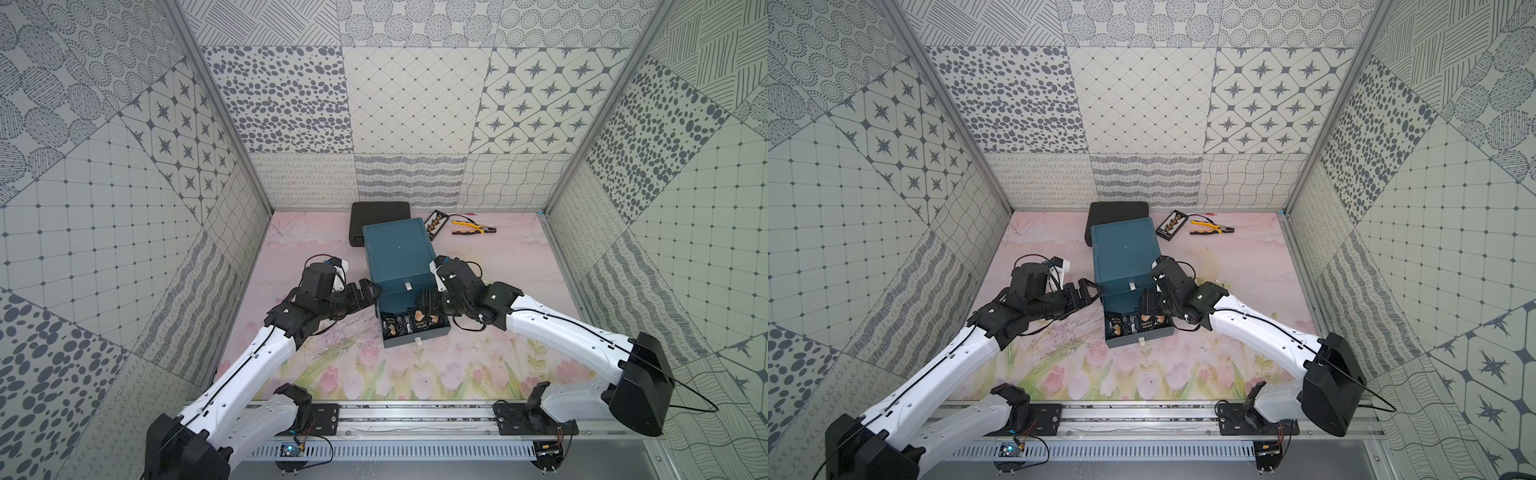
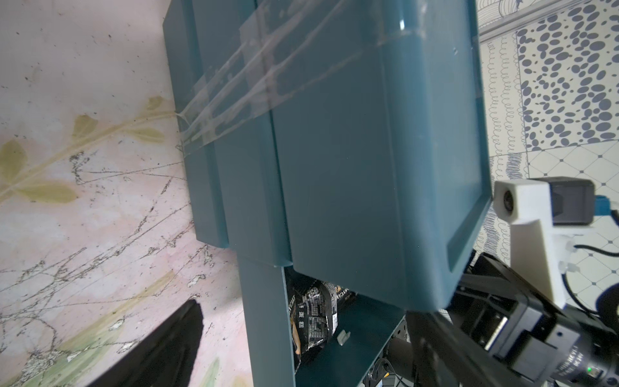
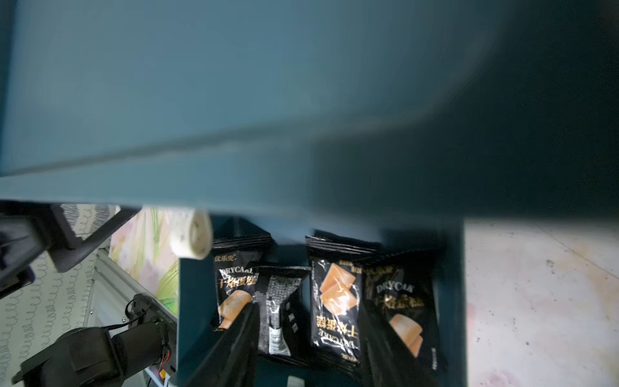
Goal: Take the cookies out of the drawer
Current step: Pick up the cookie from the drawer.
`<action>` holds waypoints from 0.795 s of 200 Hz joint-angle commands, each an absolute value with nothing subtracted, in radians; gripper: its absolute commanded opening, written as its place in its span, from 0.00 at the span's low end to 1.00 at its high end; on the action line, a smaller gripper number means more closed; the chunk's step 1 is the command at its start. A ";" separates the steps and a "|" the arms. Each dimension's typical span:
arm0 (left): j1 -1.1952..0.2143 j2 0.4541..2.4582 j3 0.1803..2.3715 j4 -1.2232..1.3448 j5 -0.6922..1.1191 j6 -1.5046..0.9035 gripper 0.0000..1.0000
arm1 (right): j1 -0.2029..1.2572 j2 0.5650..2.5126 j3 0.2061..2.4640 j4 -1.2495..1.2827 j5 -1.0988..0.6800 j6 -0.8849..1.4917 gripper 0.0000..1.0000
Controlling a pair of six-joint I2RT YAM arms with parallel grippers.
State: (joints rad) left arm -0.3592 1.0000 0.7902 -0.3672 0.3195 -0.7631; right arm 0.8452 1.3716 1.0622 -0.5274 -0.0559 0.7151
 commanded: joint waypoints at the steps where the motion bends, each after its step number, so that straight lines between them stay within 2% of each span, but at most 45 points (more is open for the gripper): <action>1: -0.361 1.022 0.796 -0.303 0.338 -0.764 0.99 | 0.871 1.420 1.089 -0.518 -0.098 0.699 0.52; 101: -0.362 1.070 0.828 -0.278 0.377 -0.750 0.99 | 0.984 1.484 1.071 -0.500 -0.041 0.758 0.55; 159: -0.363 1.085 0.827 -0.262 0.379 -0.749 0.99 | 1.023 1.406 1.028 -0.531 0.042 0.798 0.56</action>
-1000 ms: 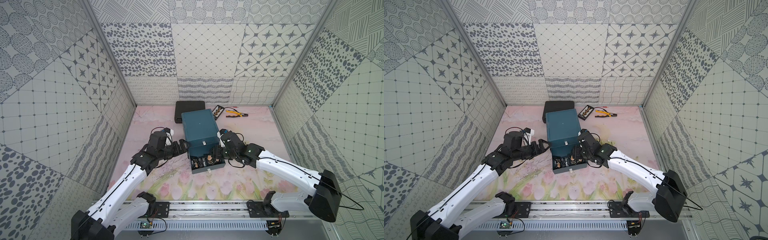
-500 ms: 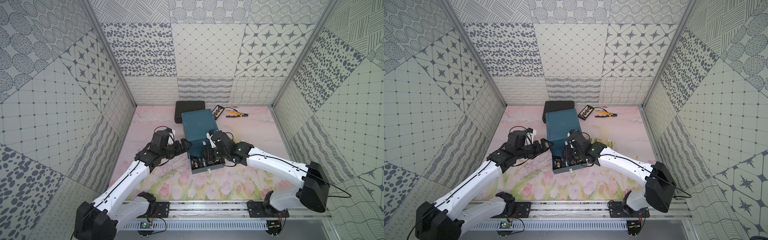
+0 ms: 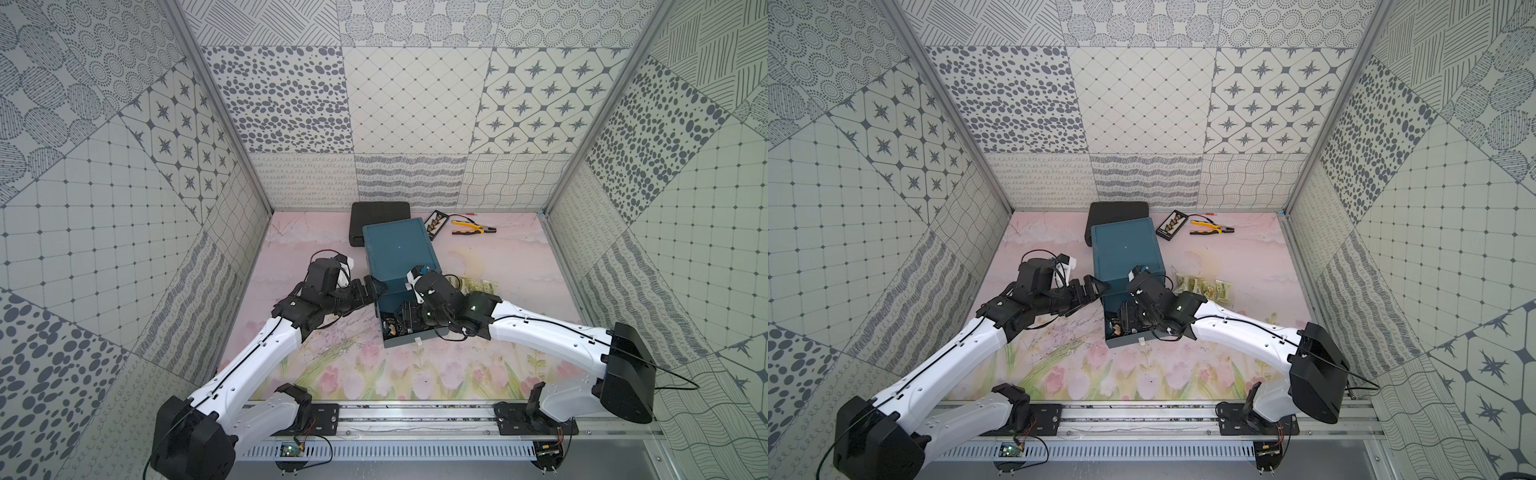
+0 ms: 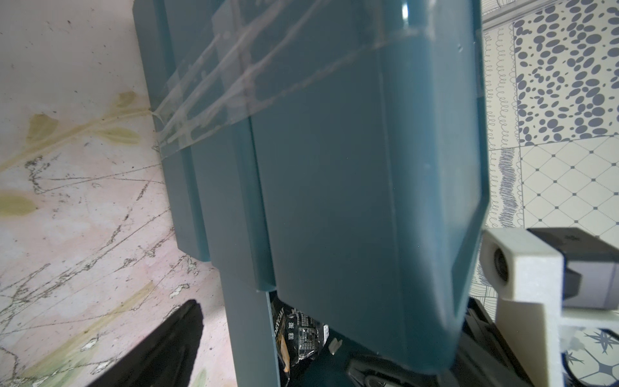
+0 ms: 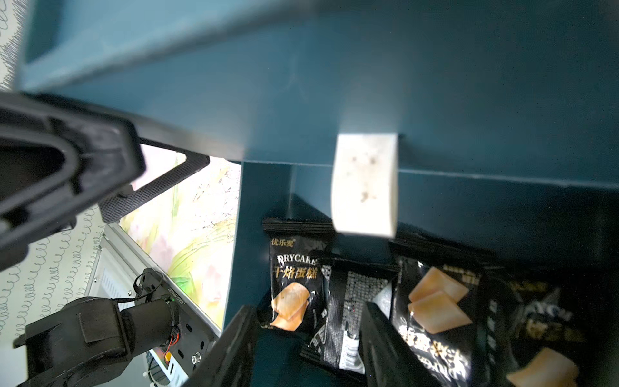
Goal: Take the cookies out of the drawer
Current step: Pick up the cookie from the drawer, then adjust the storage box at the center of the board.
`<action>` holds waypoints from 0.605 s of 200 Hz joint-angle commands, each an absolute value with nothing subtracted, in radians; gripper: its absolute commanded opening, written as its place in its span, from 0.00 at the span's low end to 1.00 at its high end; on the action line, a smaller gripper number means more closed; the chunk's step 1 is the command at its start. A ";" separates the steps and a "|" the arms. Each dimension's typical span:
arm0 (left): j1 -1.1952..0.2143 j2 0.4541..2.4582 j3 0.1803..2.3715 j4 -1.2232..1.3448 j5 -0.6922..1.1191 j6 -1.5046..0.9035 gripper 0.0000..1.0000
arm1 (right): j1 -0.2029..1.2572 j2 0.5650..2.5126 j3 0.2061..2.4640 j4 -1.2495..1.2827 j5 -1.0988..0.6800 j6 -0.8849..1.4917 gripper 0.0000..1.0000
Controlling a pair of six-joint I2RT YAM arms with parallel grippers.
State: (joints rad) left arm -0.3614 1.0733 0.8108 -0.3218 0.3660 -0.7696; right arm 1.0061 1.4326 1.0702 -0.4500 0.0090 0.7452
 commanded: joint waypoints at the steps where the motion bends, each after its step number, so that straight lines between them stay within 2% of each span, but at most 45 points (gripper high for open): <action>1: -0.363 1.086 0.827 -0.262 0.379 -0.749 0.99 | 1.024 1.404 1.029 -0.532 0.041 0.798 0.56; 49: -0.363 1.110 0.846 -0.226 0.382 -0.754 0.99 | 1.046 1.393 1.023 -0.569 0.071 0.801 0.56; 121: -0.364 1.132 0.866 -0.209 0.393 -0.760 0.99 | 1.049 1.537 1.128 -0.569 0.058 0.749 0.57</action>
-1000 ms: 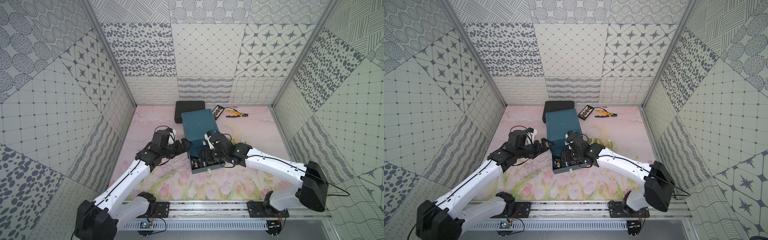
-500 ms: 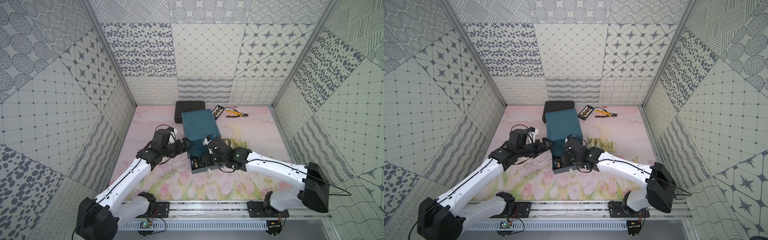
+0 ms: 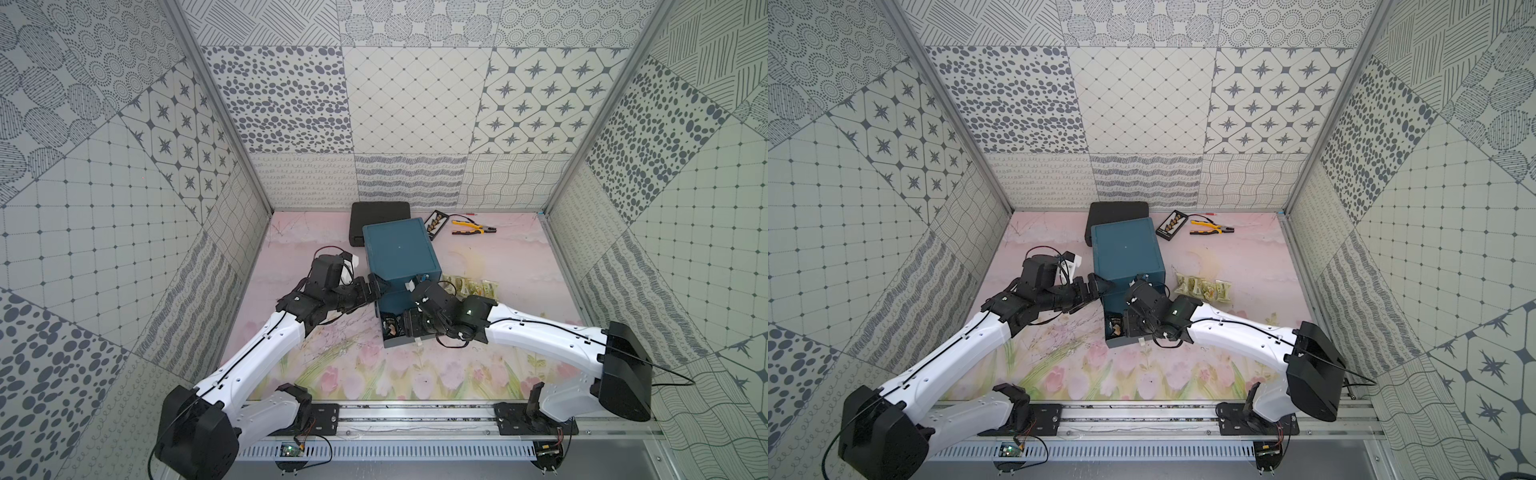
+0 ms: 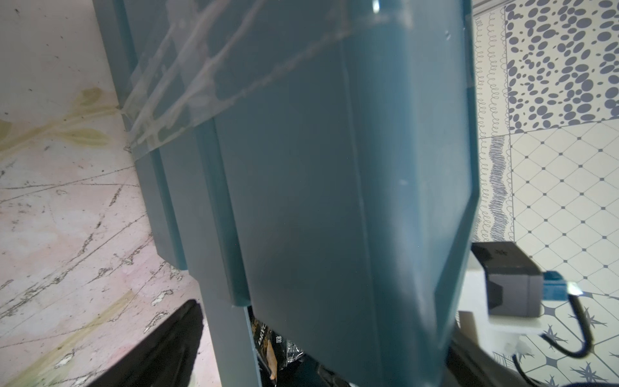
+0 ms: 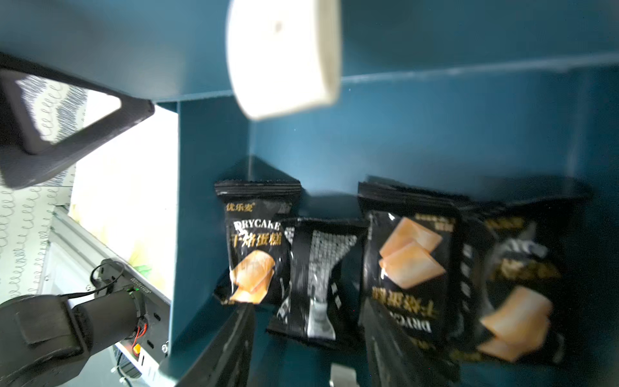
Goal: Take the cookies out of the drawer
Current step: Adjust the storage box at the center of the board.
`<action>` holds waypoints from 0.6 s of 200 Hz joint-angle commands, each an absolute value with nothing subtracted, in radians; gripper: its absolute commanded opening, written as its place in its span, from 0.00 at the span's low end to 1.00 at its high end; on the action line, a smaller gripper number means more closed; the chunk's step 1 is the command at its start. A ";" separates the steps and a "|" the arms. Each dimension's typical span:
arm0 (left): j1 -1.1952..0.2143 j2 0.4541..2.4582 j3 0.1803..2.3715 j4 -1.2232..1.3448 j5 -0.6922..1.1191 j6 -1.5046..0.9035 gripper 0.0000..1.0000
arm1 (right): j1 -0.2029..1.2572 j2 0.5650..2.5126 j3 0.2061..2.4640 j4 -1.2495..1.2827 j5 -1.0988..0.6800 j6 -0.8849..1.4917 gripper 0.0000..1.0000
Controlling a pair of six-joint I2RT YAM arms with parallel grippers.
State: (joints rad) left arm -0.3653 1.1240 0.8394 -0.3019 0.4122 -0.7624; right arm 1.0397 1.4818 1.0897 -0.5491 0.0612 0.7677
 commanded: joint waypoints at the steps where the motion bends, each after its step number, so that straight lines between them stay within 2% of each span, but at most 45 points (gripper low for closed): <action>1: -0.364 1.132 0.867 -0.210 0.393 -0.760 0.99 | 1.049 1.538 1.128 -0.568 0.058 0.749 0.57; 31: -0.365 1.129 0.873 -0.205 0.397 -0.753 0.99 | 1.049 1.579 1.147 -0.569 0.064 0.746 0.57; 63: -0.364 1.147 0.892 -0.216 0.409 -0.743 0.99 | 1.051 1.613 1.164 -0.569 0.080 0.741 0.51; 120: -0.365 1.141 0.910 -0.233 0.390 -0.737 0.99 | 1.060 1.515 1.132 -0.539 0.130 0.717 0.26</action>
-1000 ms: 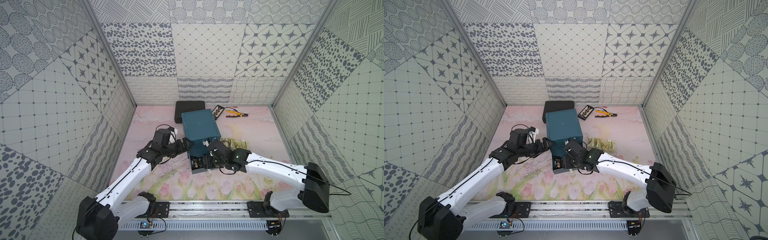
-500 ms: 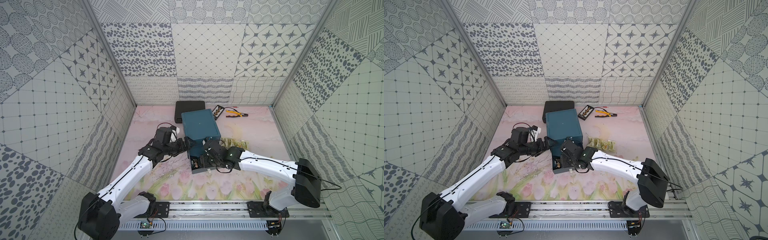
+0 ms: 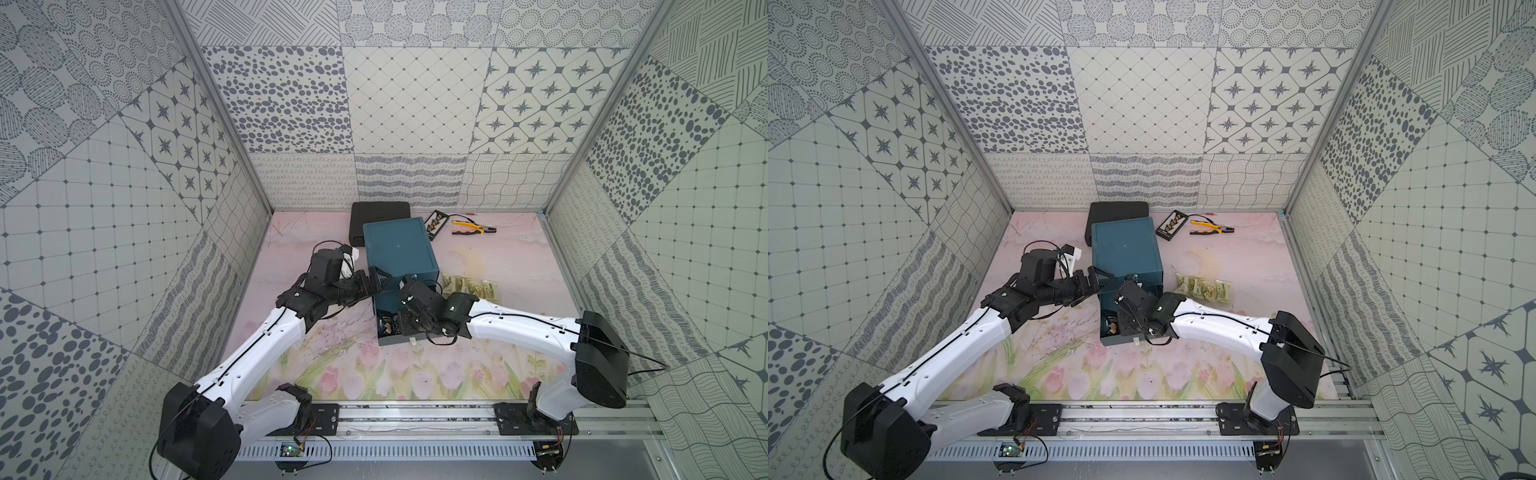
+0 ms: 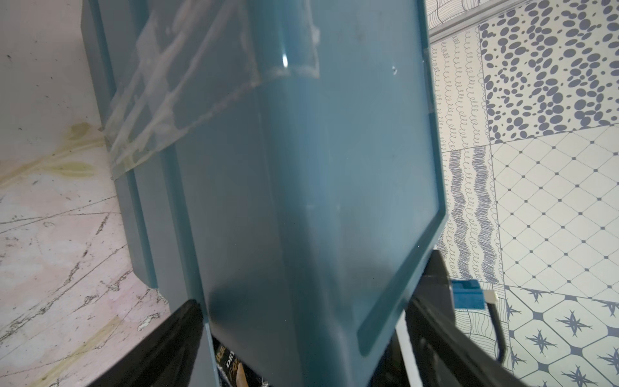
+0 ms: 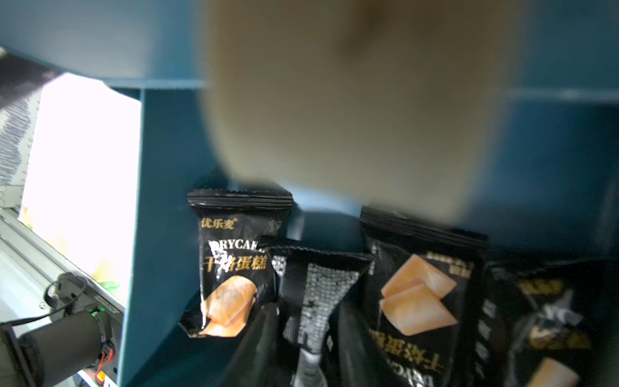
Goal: Take the cookies out of the drawer
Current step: Adjust the storage box at the center of the board, then place the cookie at the center of the board.
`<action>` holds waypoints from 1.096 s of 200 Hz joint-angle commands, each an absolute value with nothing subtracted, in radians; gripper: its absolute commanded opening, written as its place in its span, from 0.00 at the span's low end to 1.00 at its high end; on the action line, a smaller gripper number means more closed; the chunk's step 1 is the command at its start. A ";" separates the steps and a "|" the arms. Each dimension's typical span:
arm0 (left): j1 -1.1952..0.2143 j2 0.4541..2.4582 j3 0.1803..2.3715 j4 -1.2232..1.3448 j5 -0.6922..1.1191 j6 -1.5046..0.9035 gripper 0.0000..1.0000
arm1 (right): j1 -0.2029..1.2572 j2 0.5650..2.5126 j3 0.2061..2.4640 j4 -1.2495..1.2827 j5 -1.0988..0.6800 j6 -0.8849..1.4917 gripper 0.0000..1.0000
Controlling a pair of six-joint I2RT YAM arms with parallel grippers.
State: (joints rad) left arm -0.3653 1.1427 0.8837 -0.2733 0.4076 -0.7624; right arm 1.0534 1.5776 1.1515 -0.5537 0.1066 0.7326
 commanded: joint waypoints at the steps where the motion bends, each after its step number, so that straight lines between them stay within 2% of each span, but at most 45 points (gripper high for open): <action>1: -0.365 1.140 0.912 -0.233 0.390 -0.737 0.99 | 1.061 1.512 1.131 -0.538 0.130 0.717 0.25; 35: -0.364 1.129 0.928 -0.265 0.363 -0.721 0.99 | 1.060 1.423 1.107 -0.526 0.149 0.697 0.16; 104: -0.365 1.109 0.976 -0.306 0.342 -0.709 0.99 | 1.055 1.257 1.056 -0.522 0.170 0.676 0.13; 138: -0.374 1.104 1.007 -0.338 0.347 -0.703 0.99 | 1.018 1.188 1.049 -0.519 0.125 0.657 0.10; 219: -0.575 1.062 1.031 -0.330 0.254 -0.633 0.99 | 0.817 1.045 1.015 -0.521 -0.076 0.601 0.06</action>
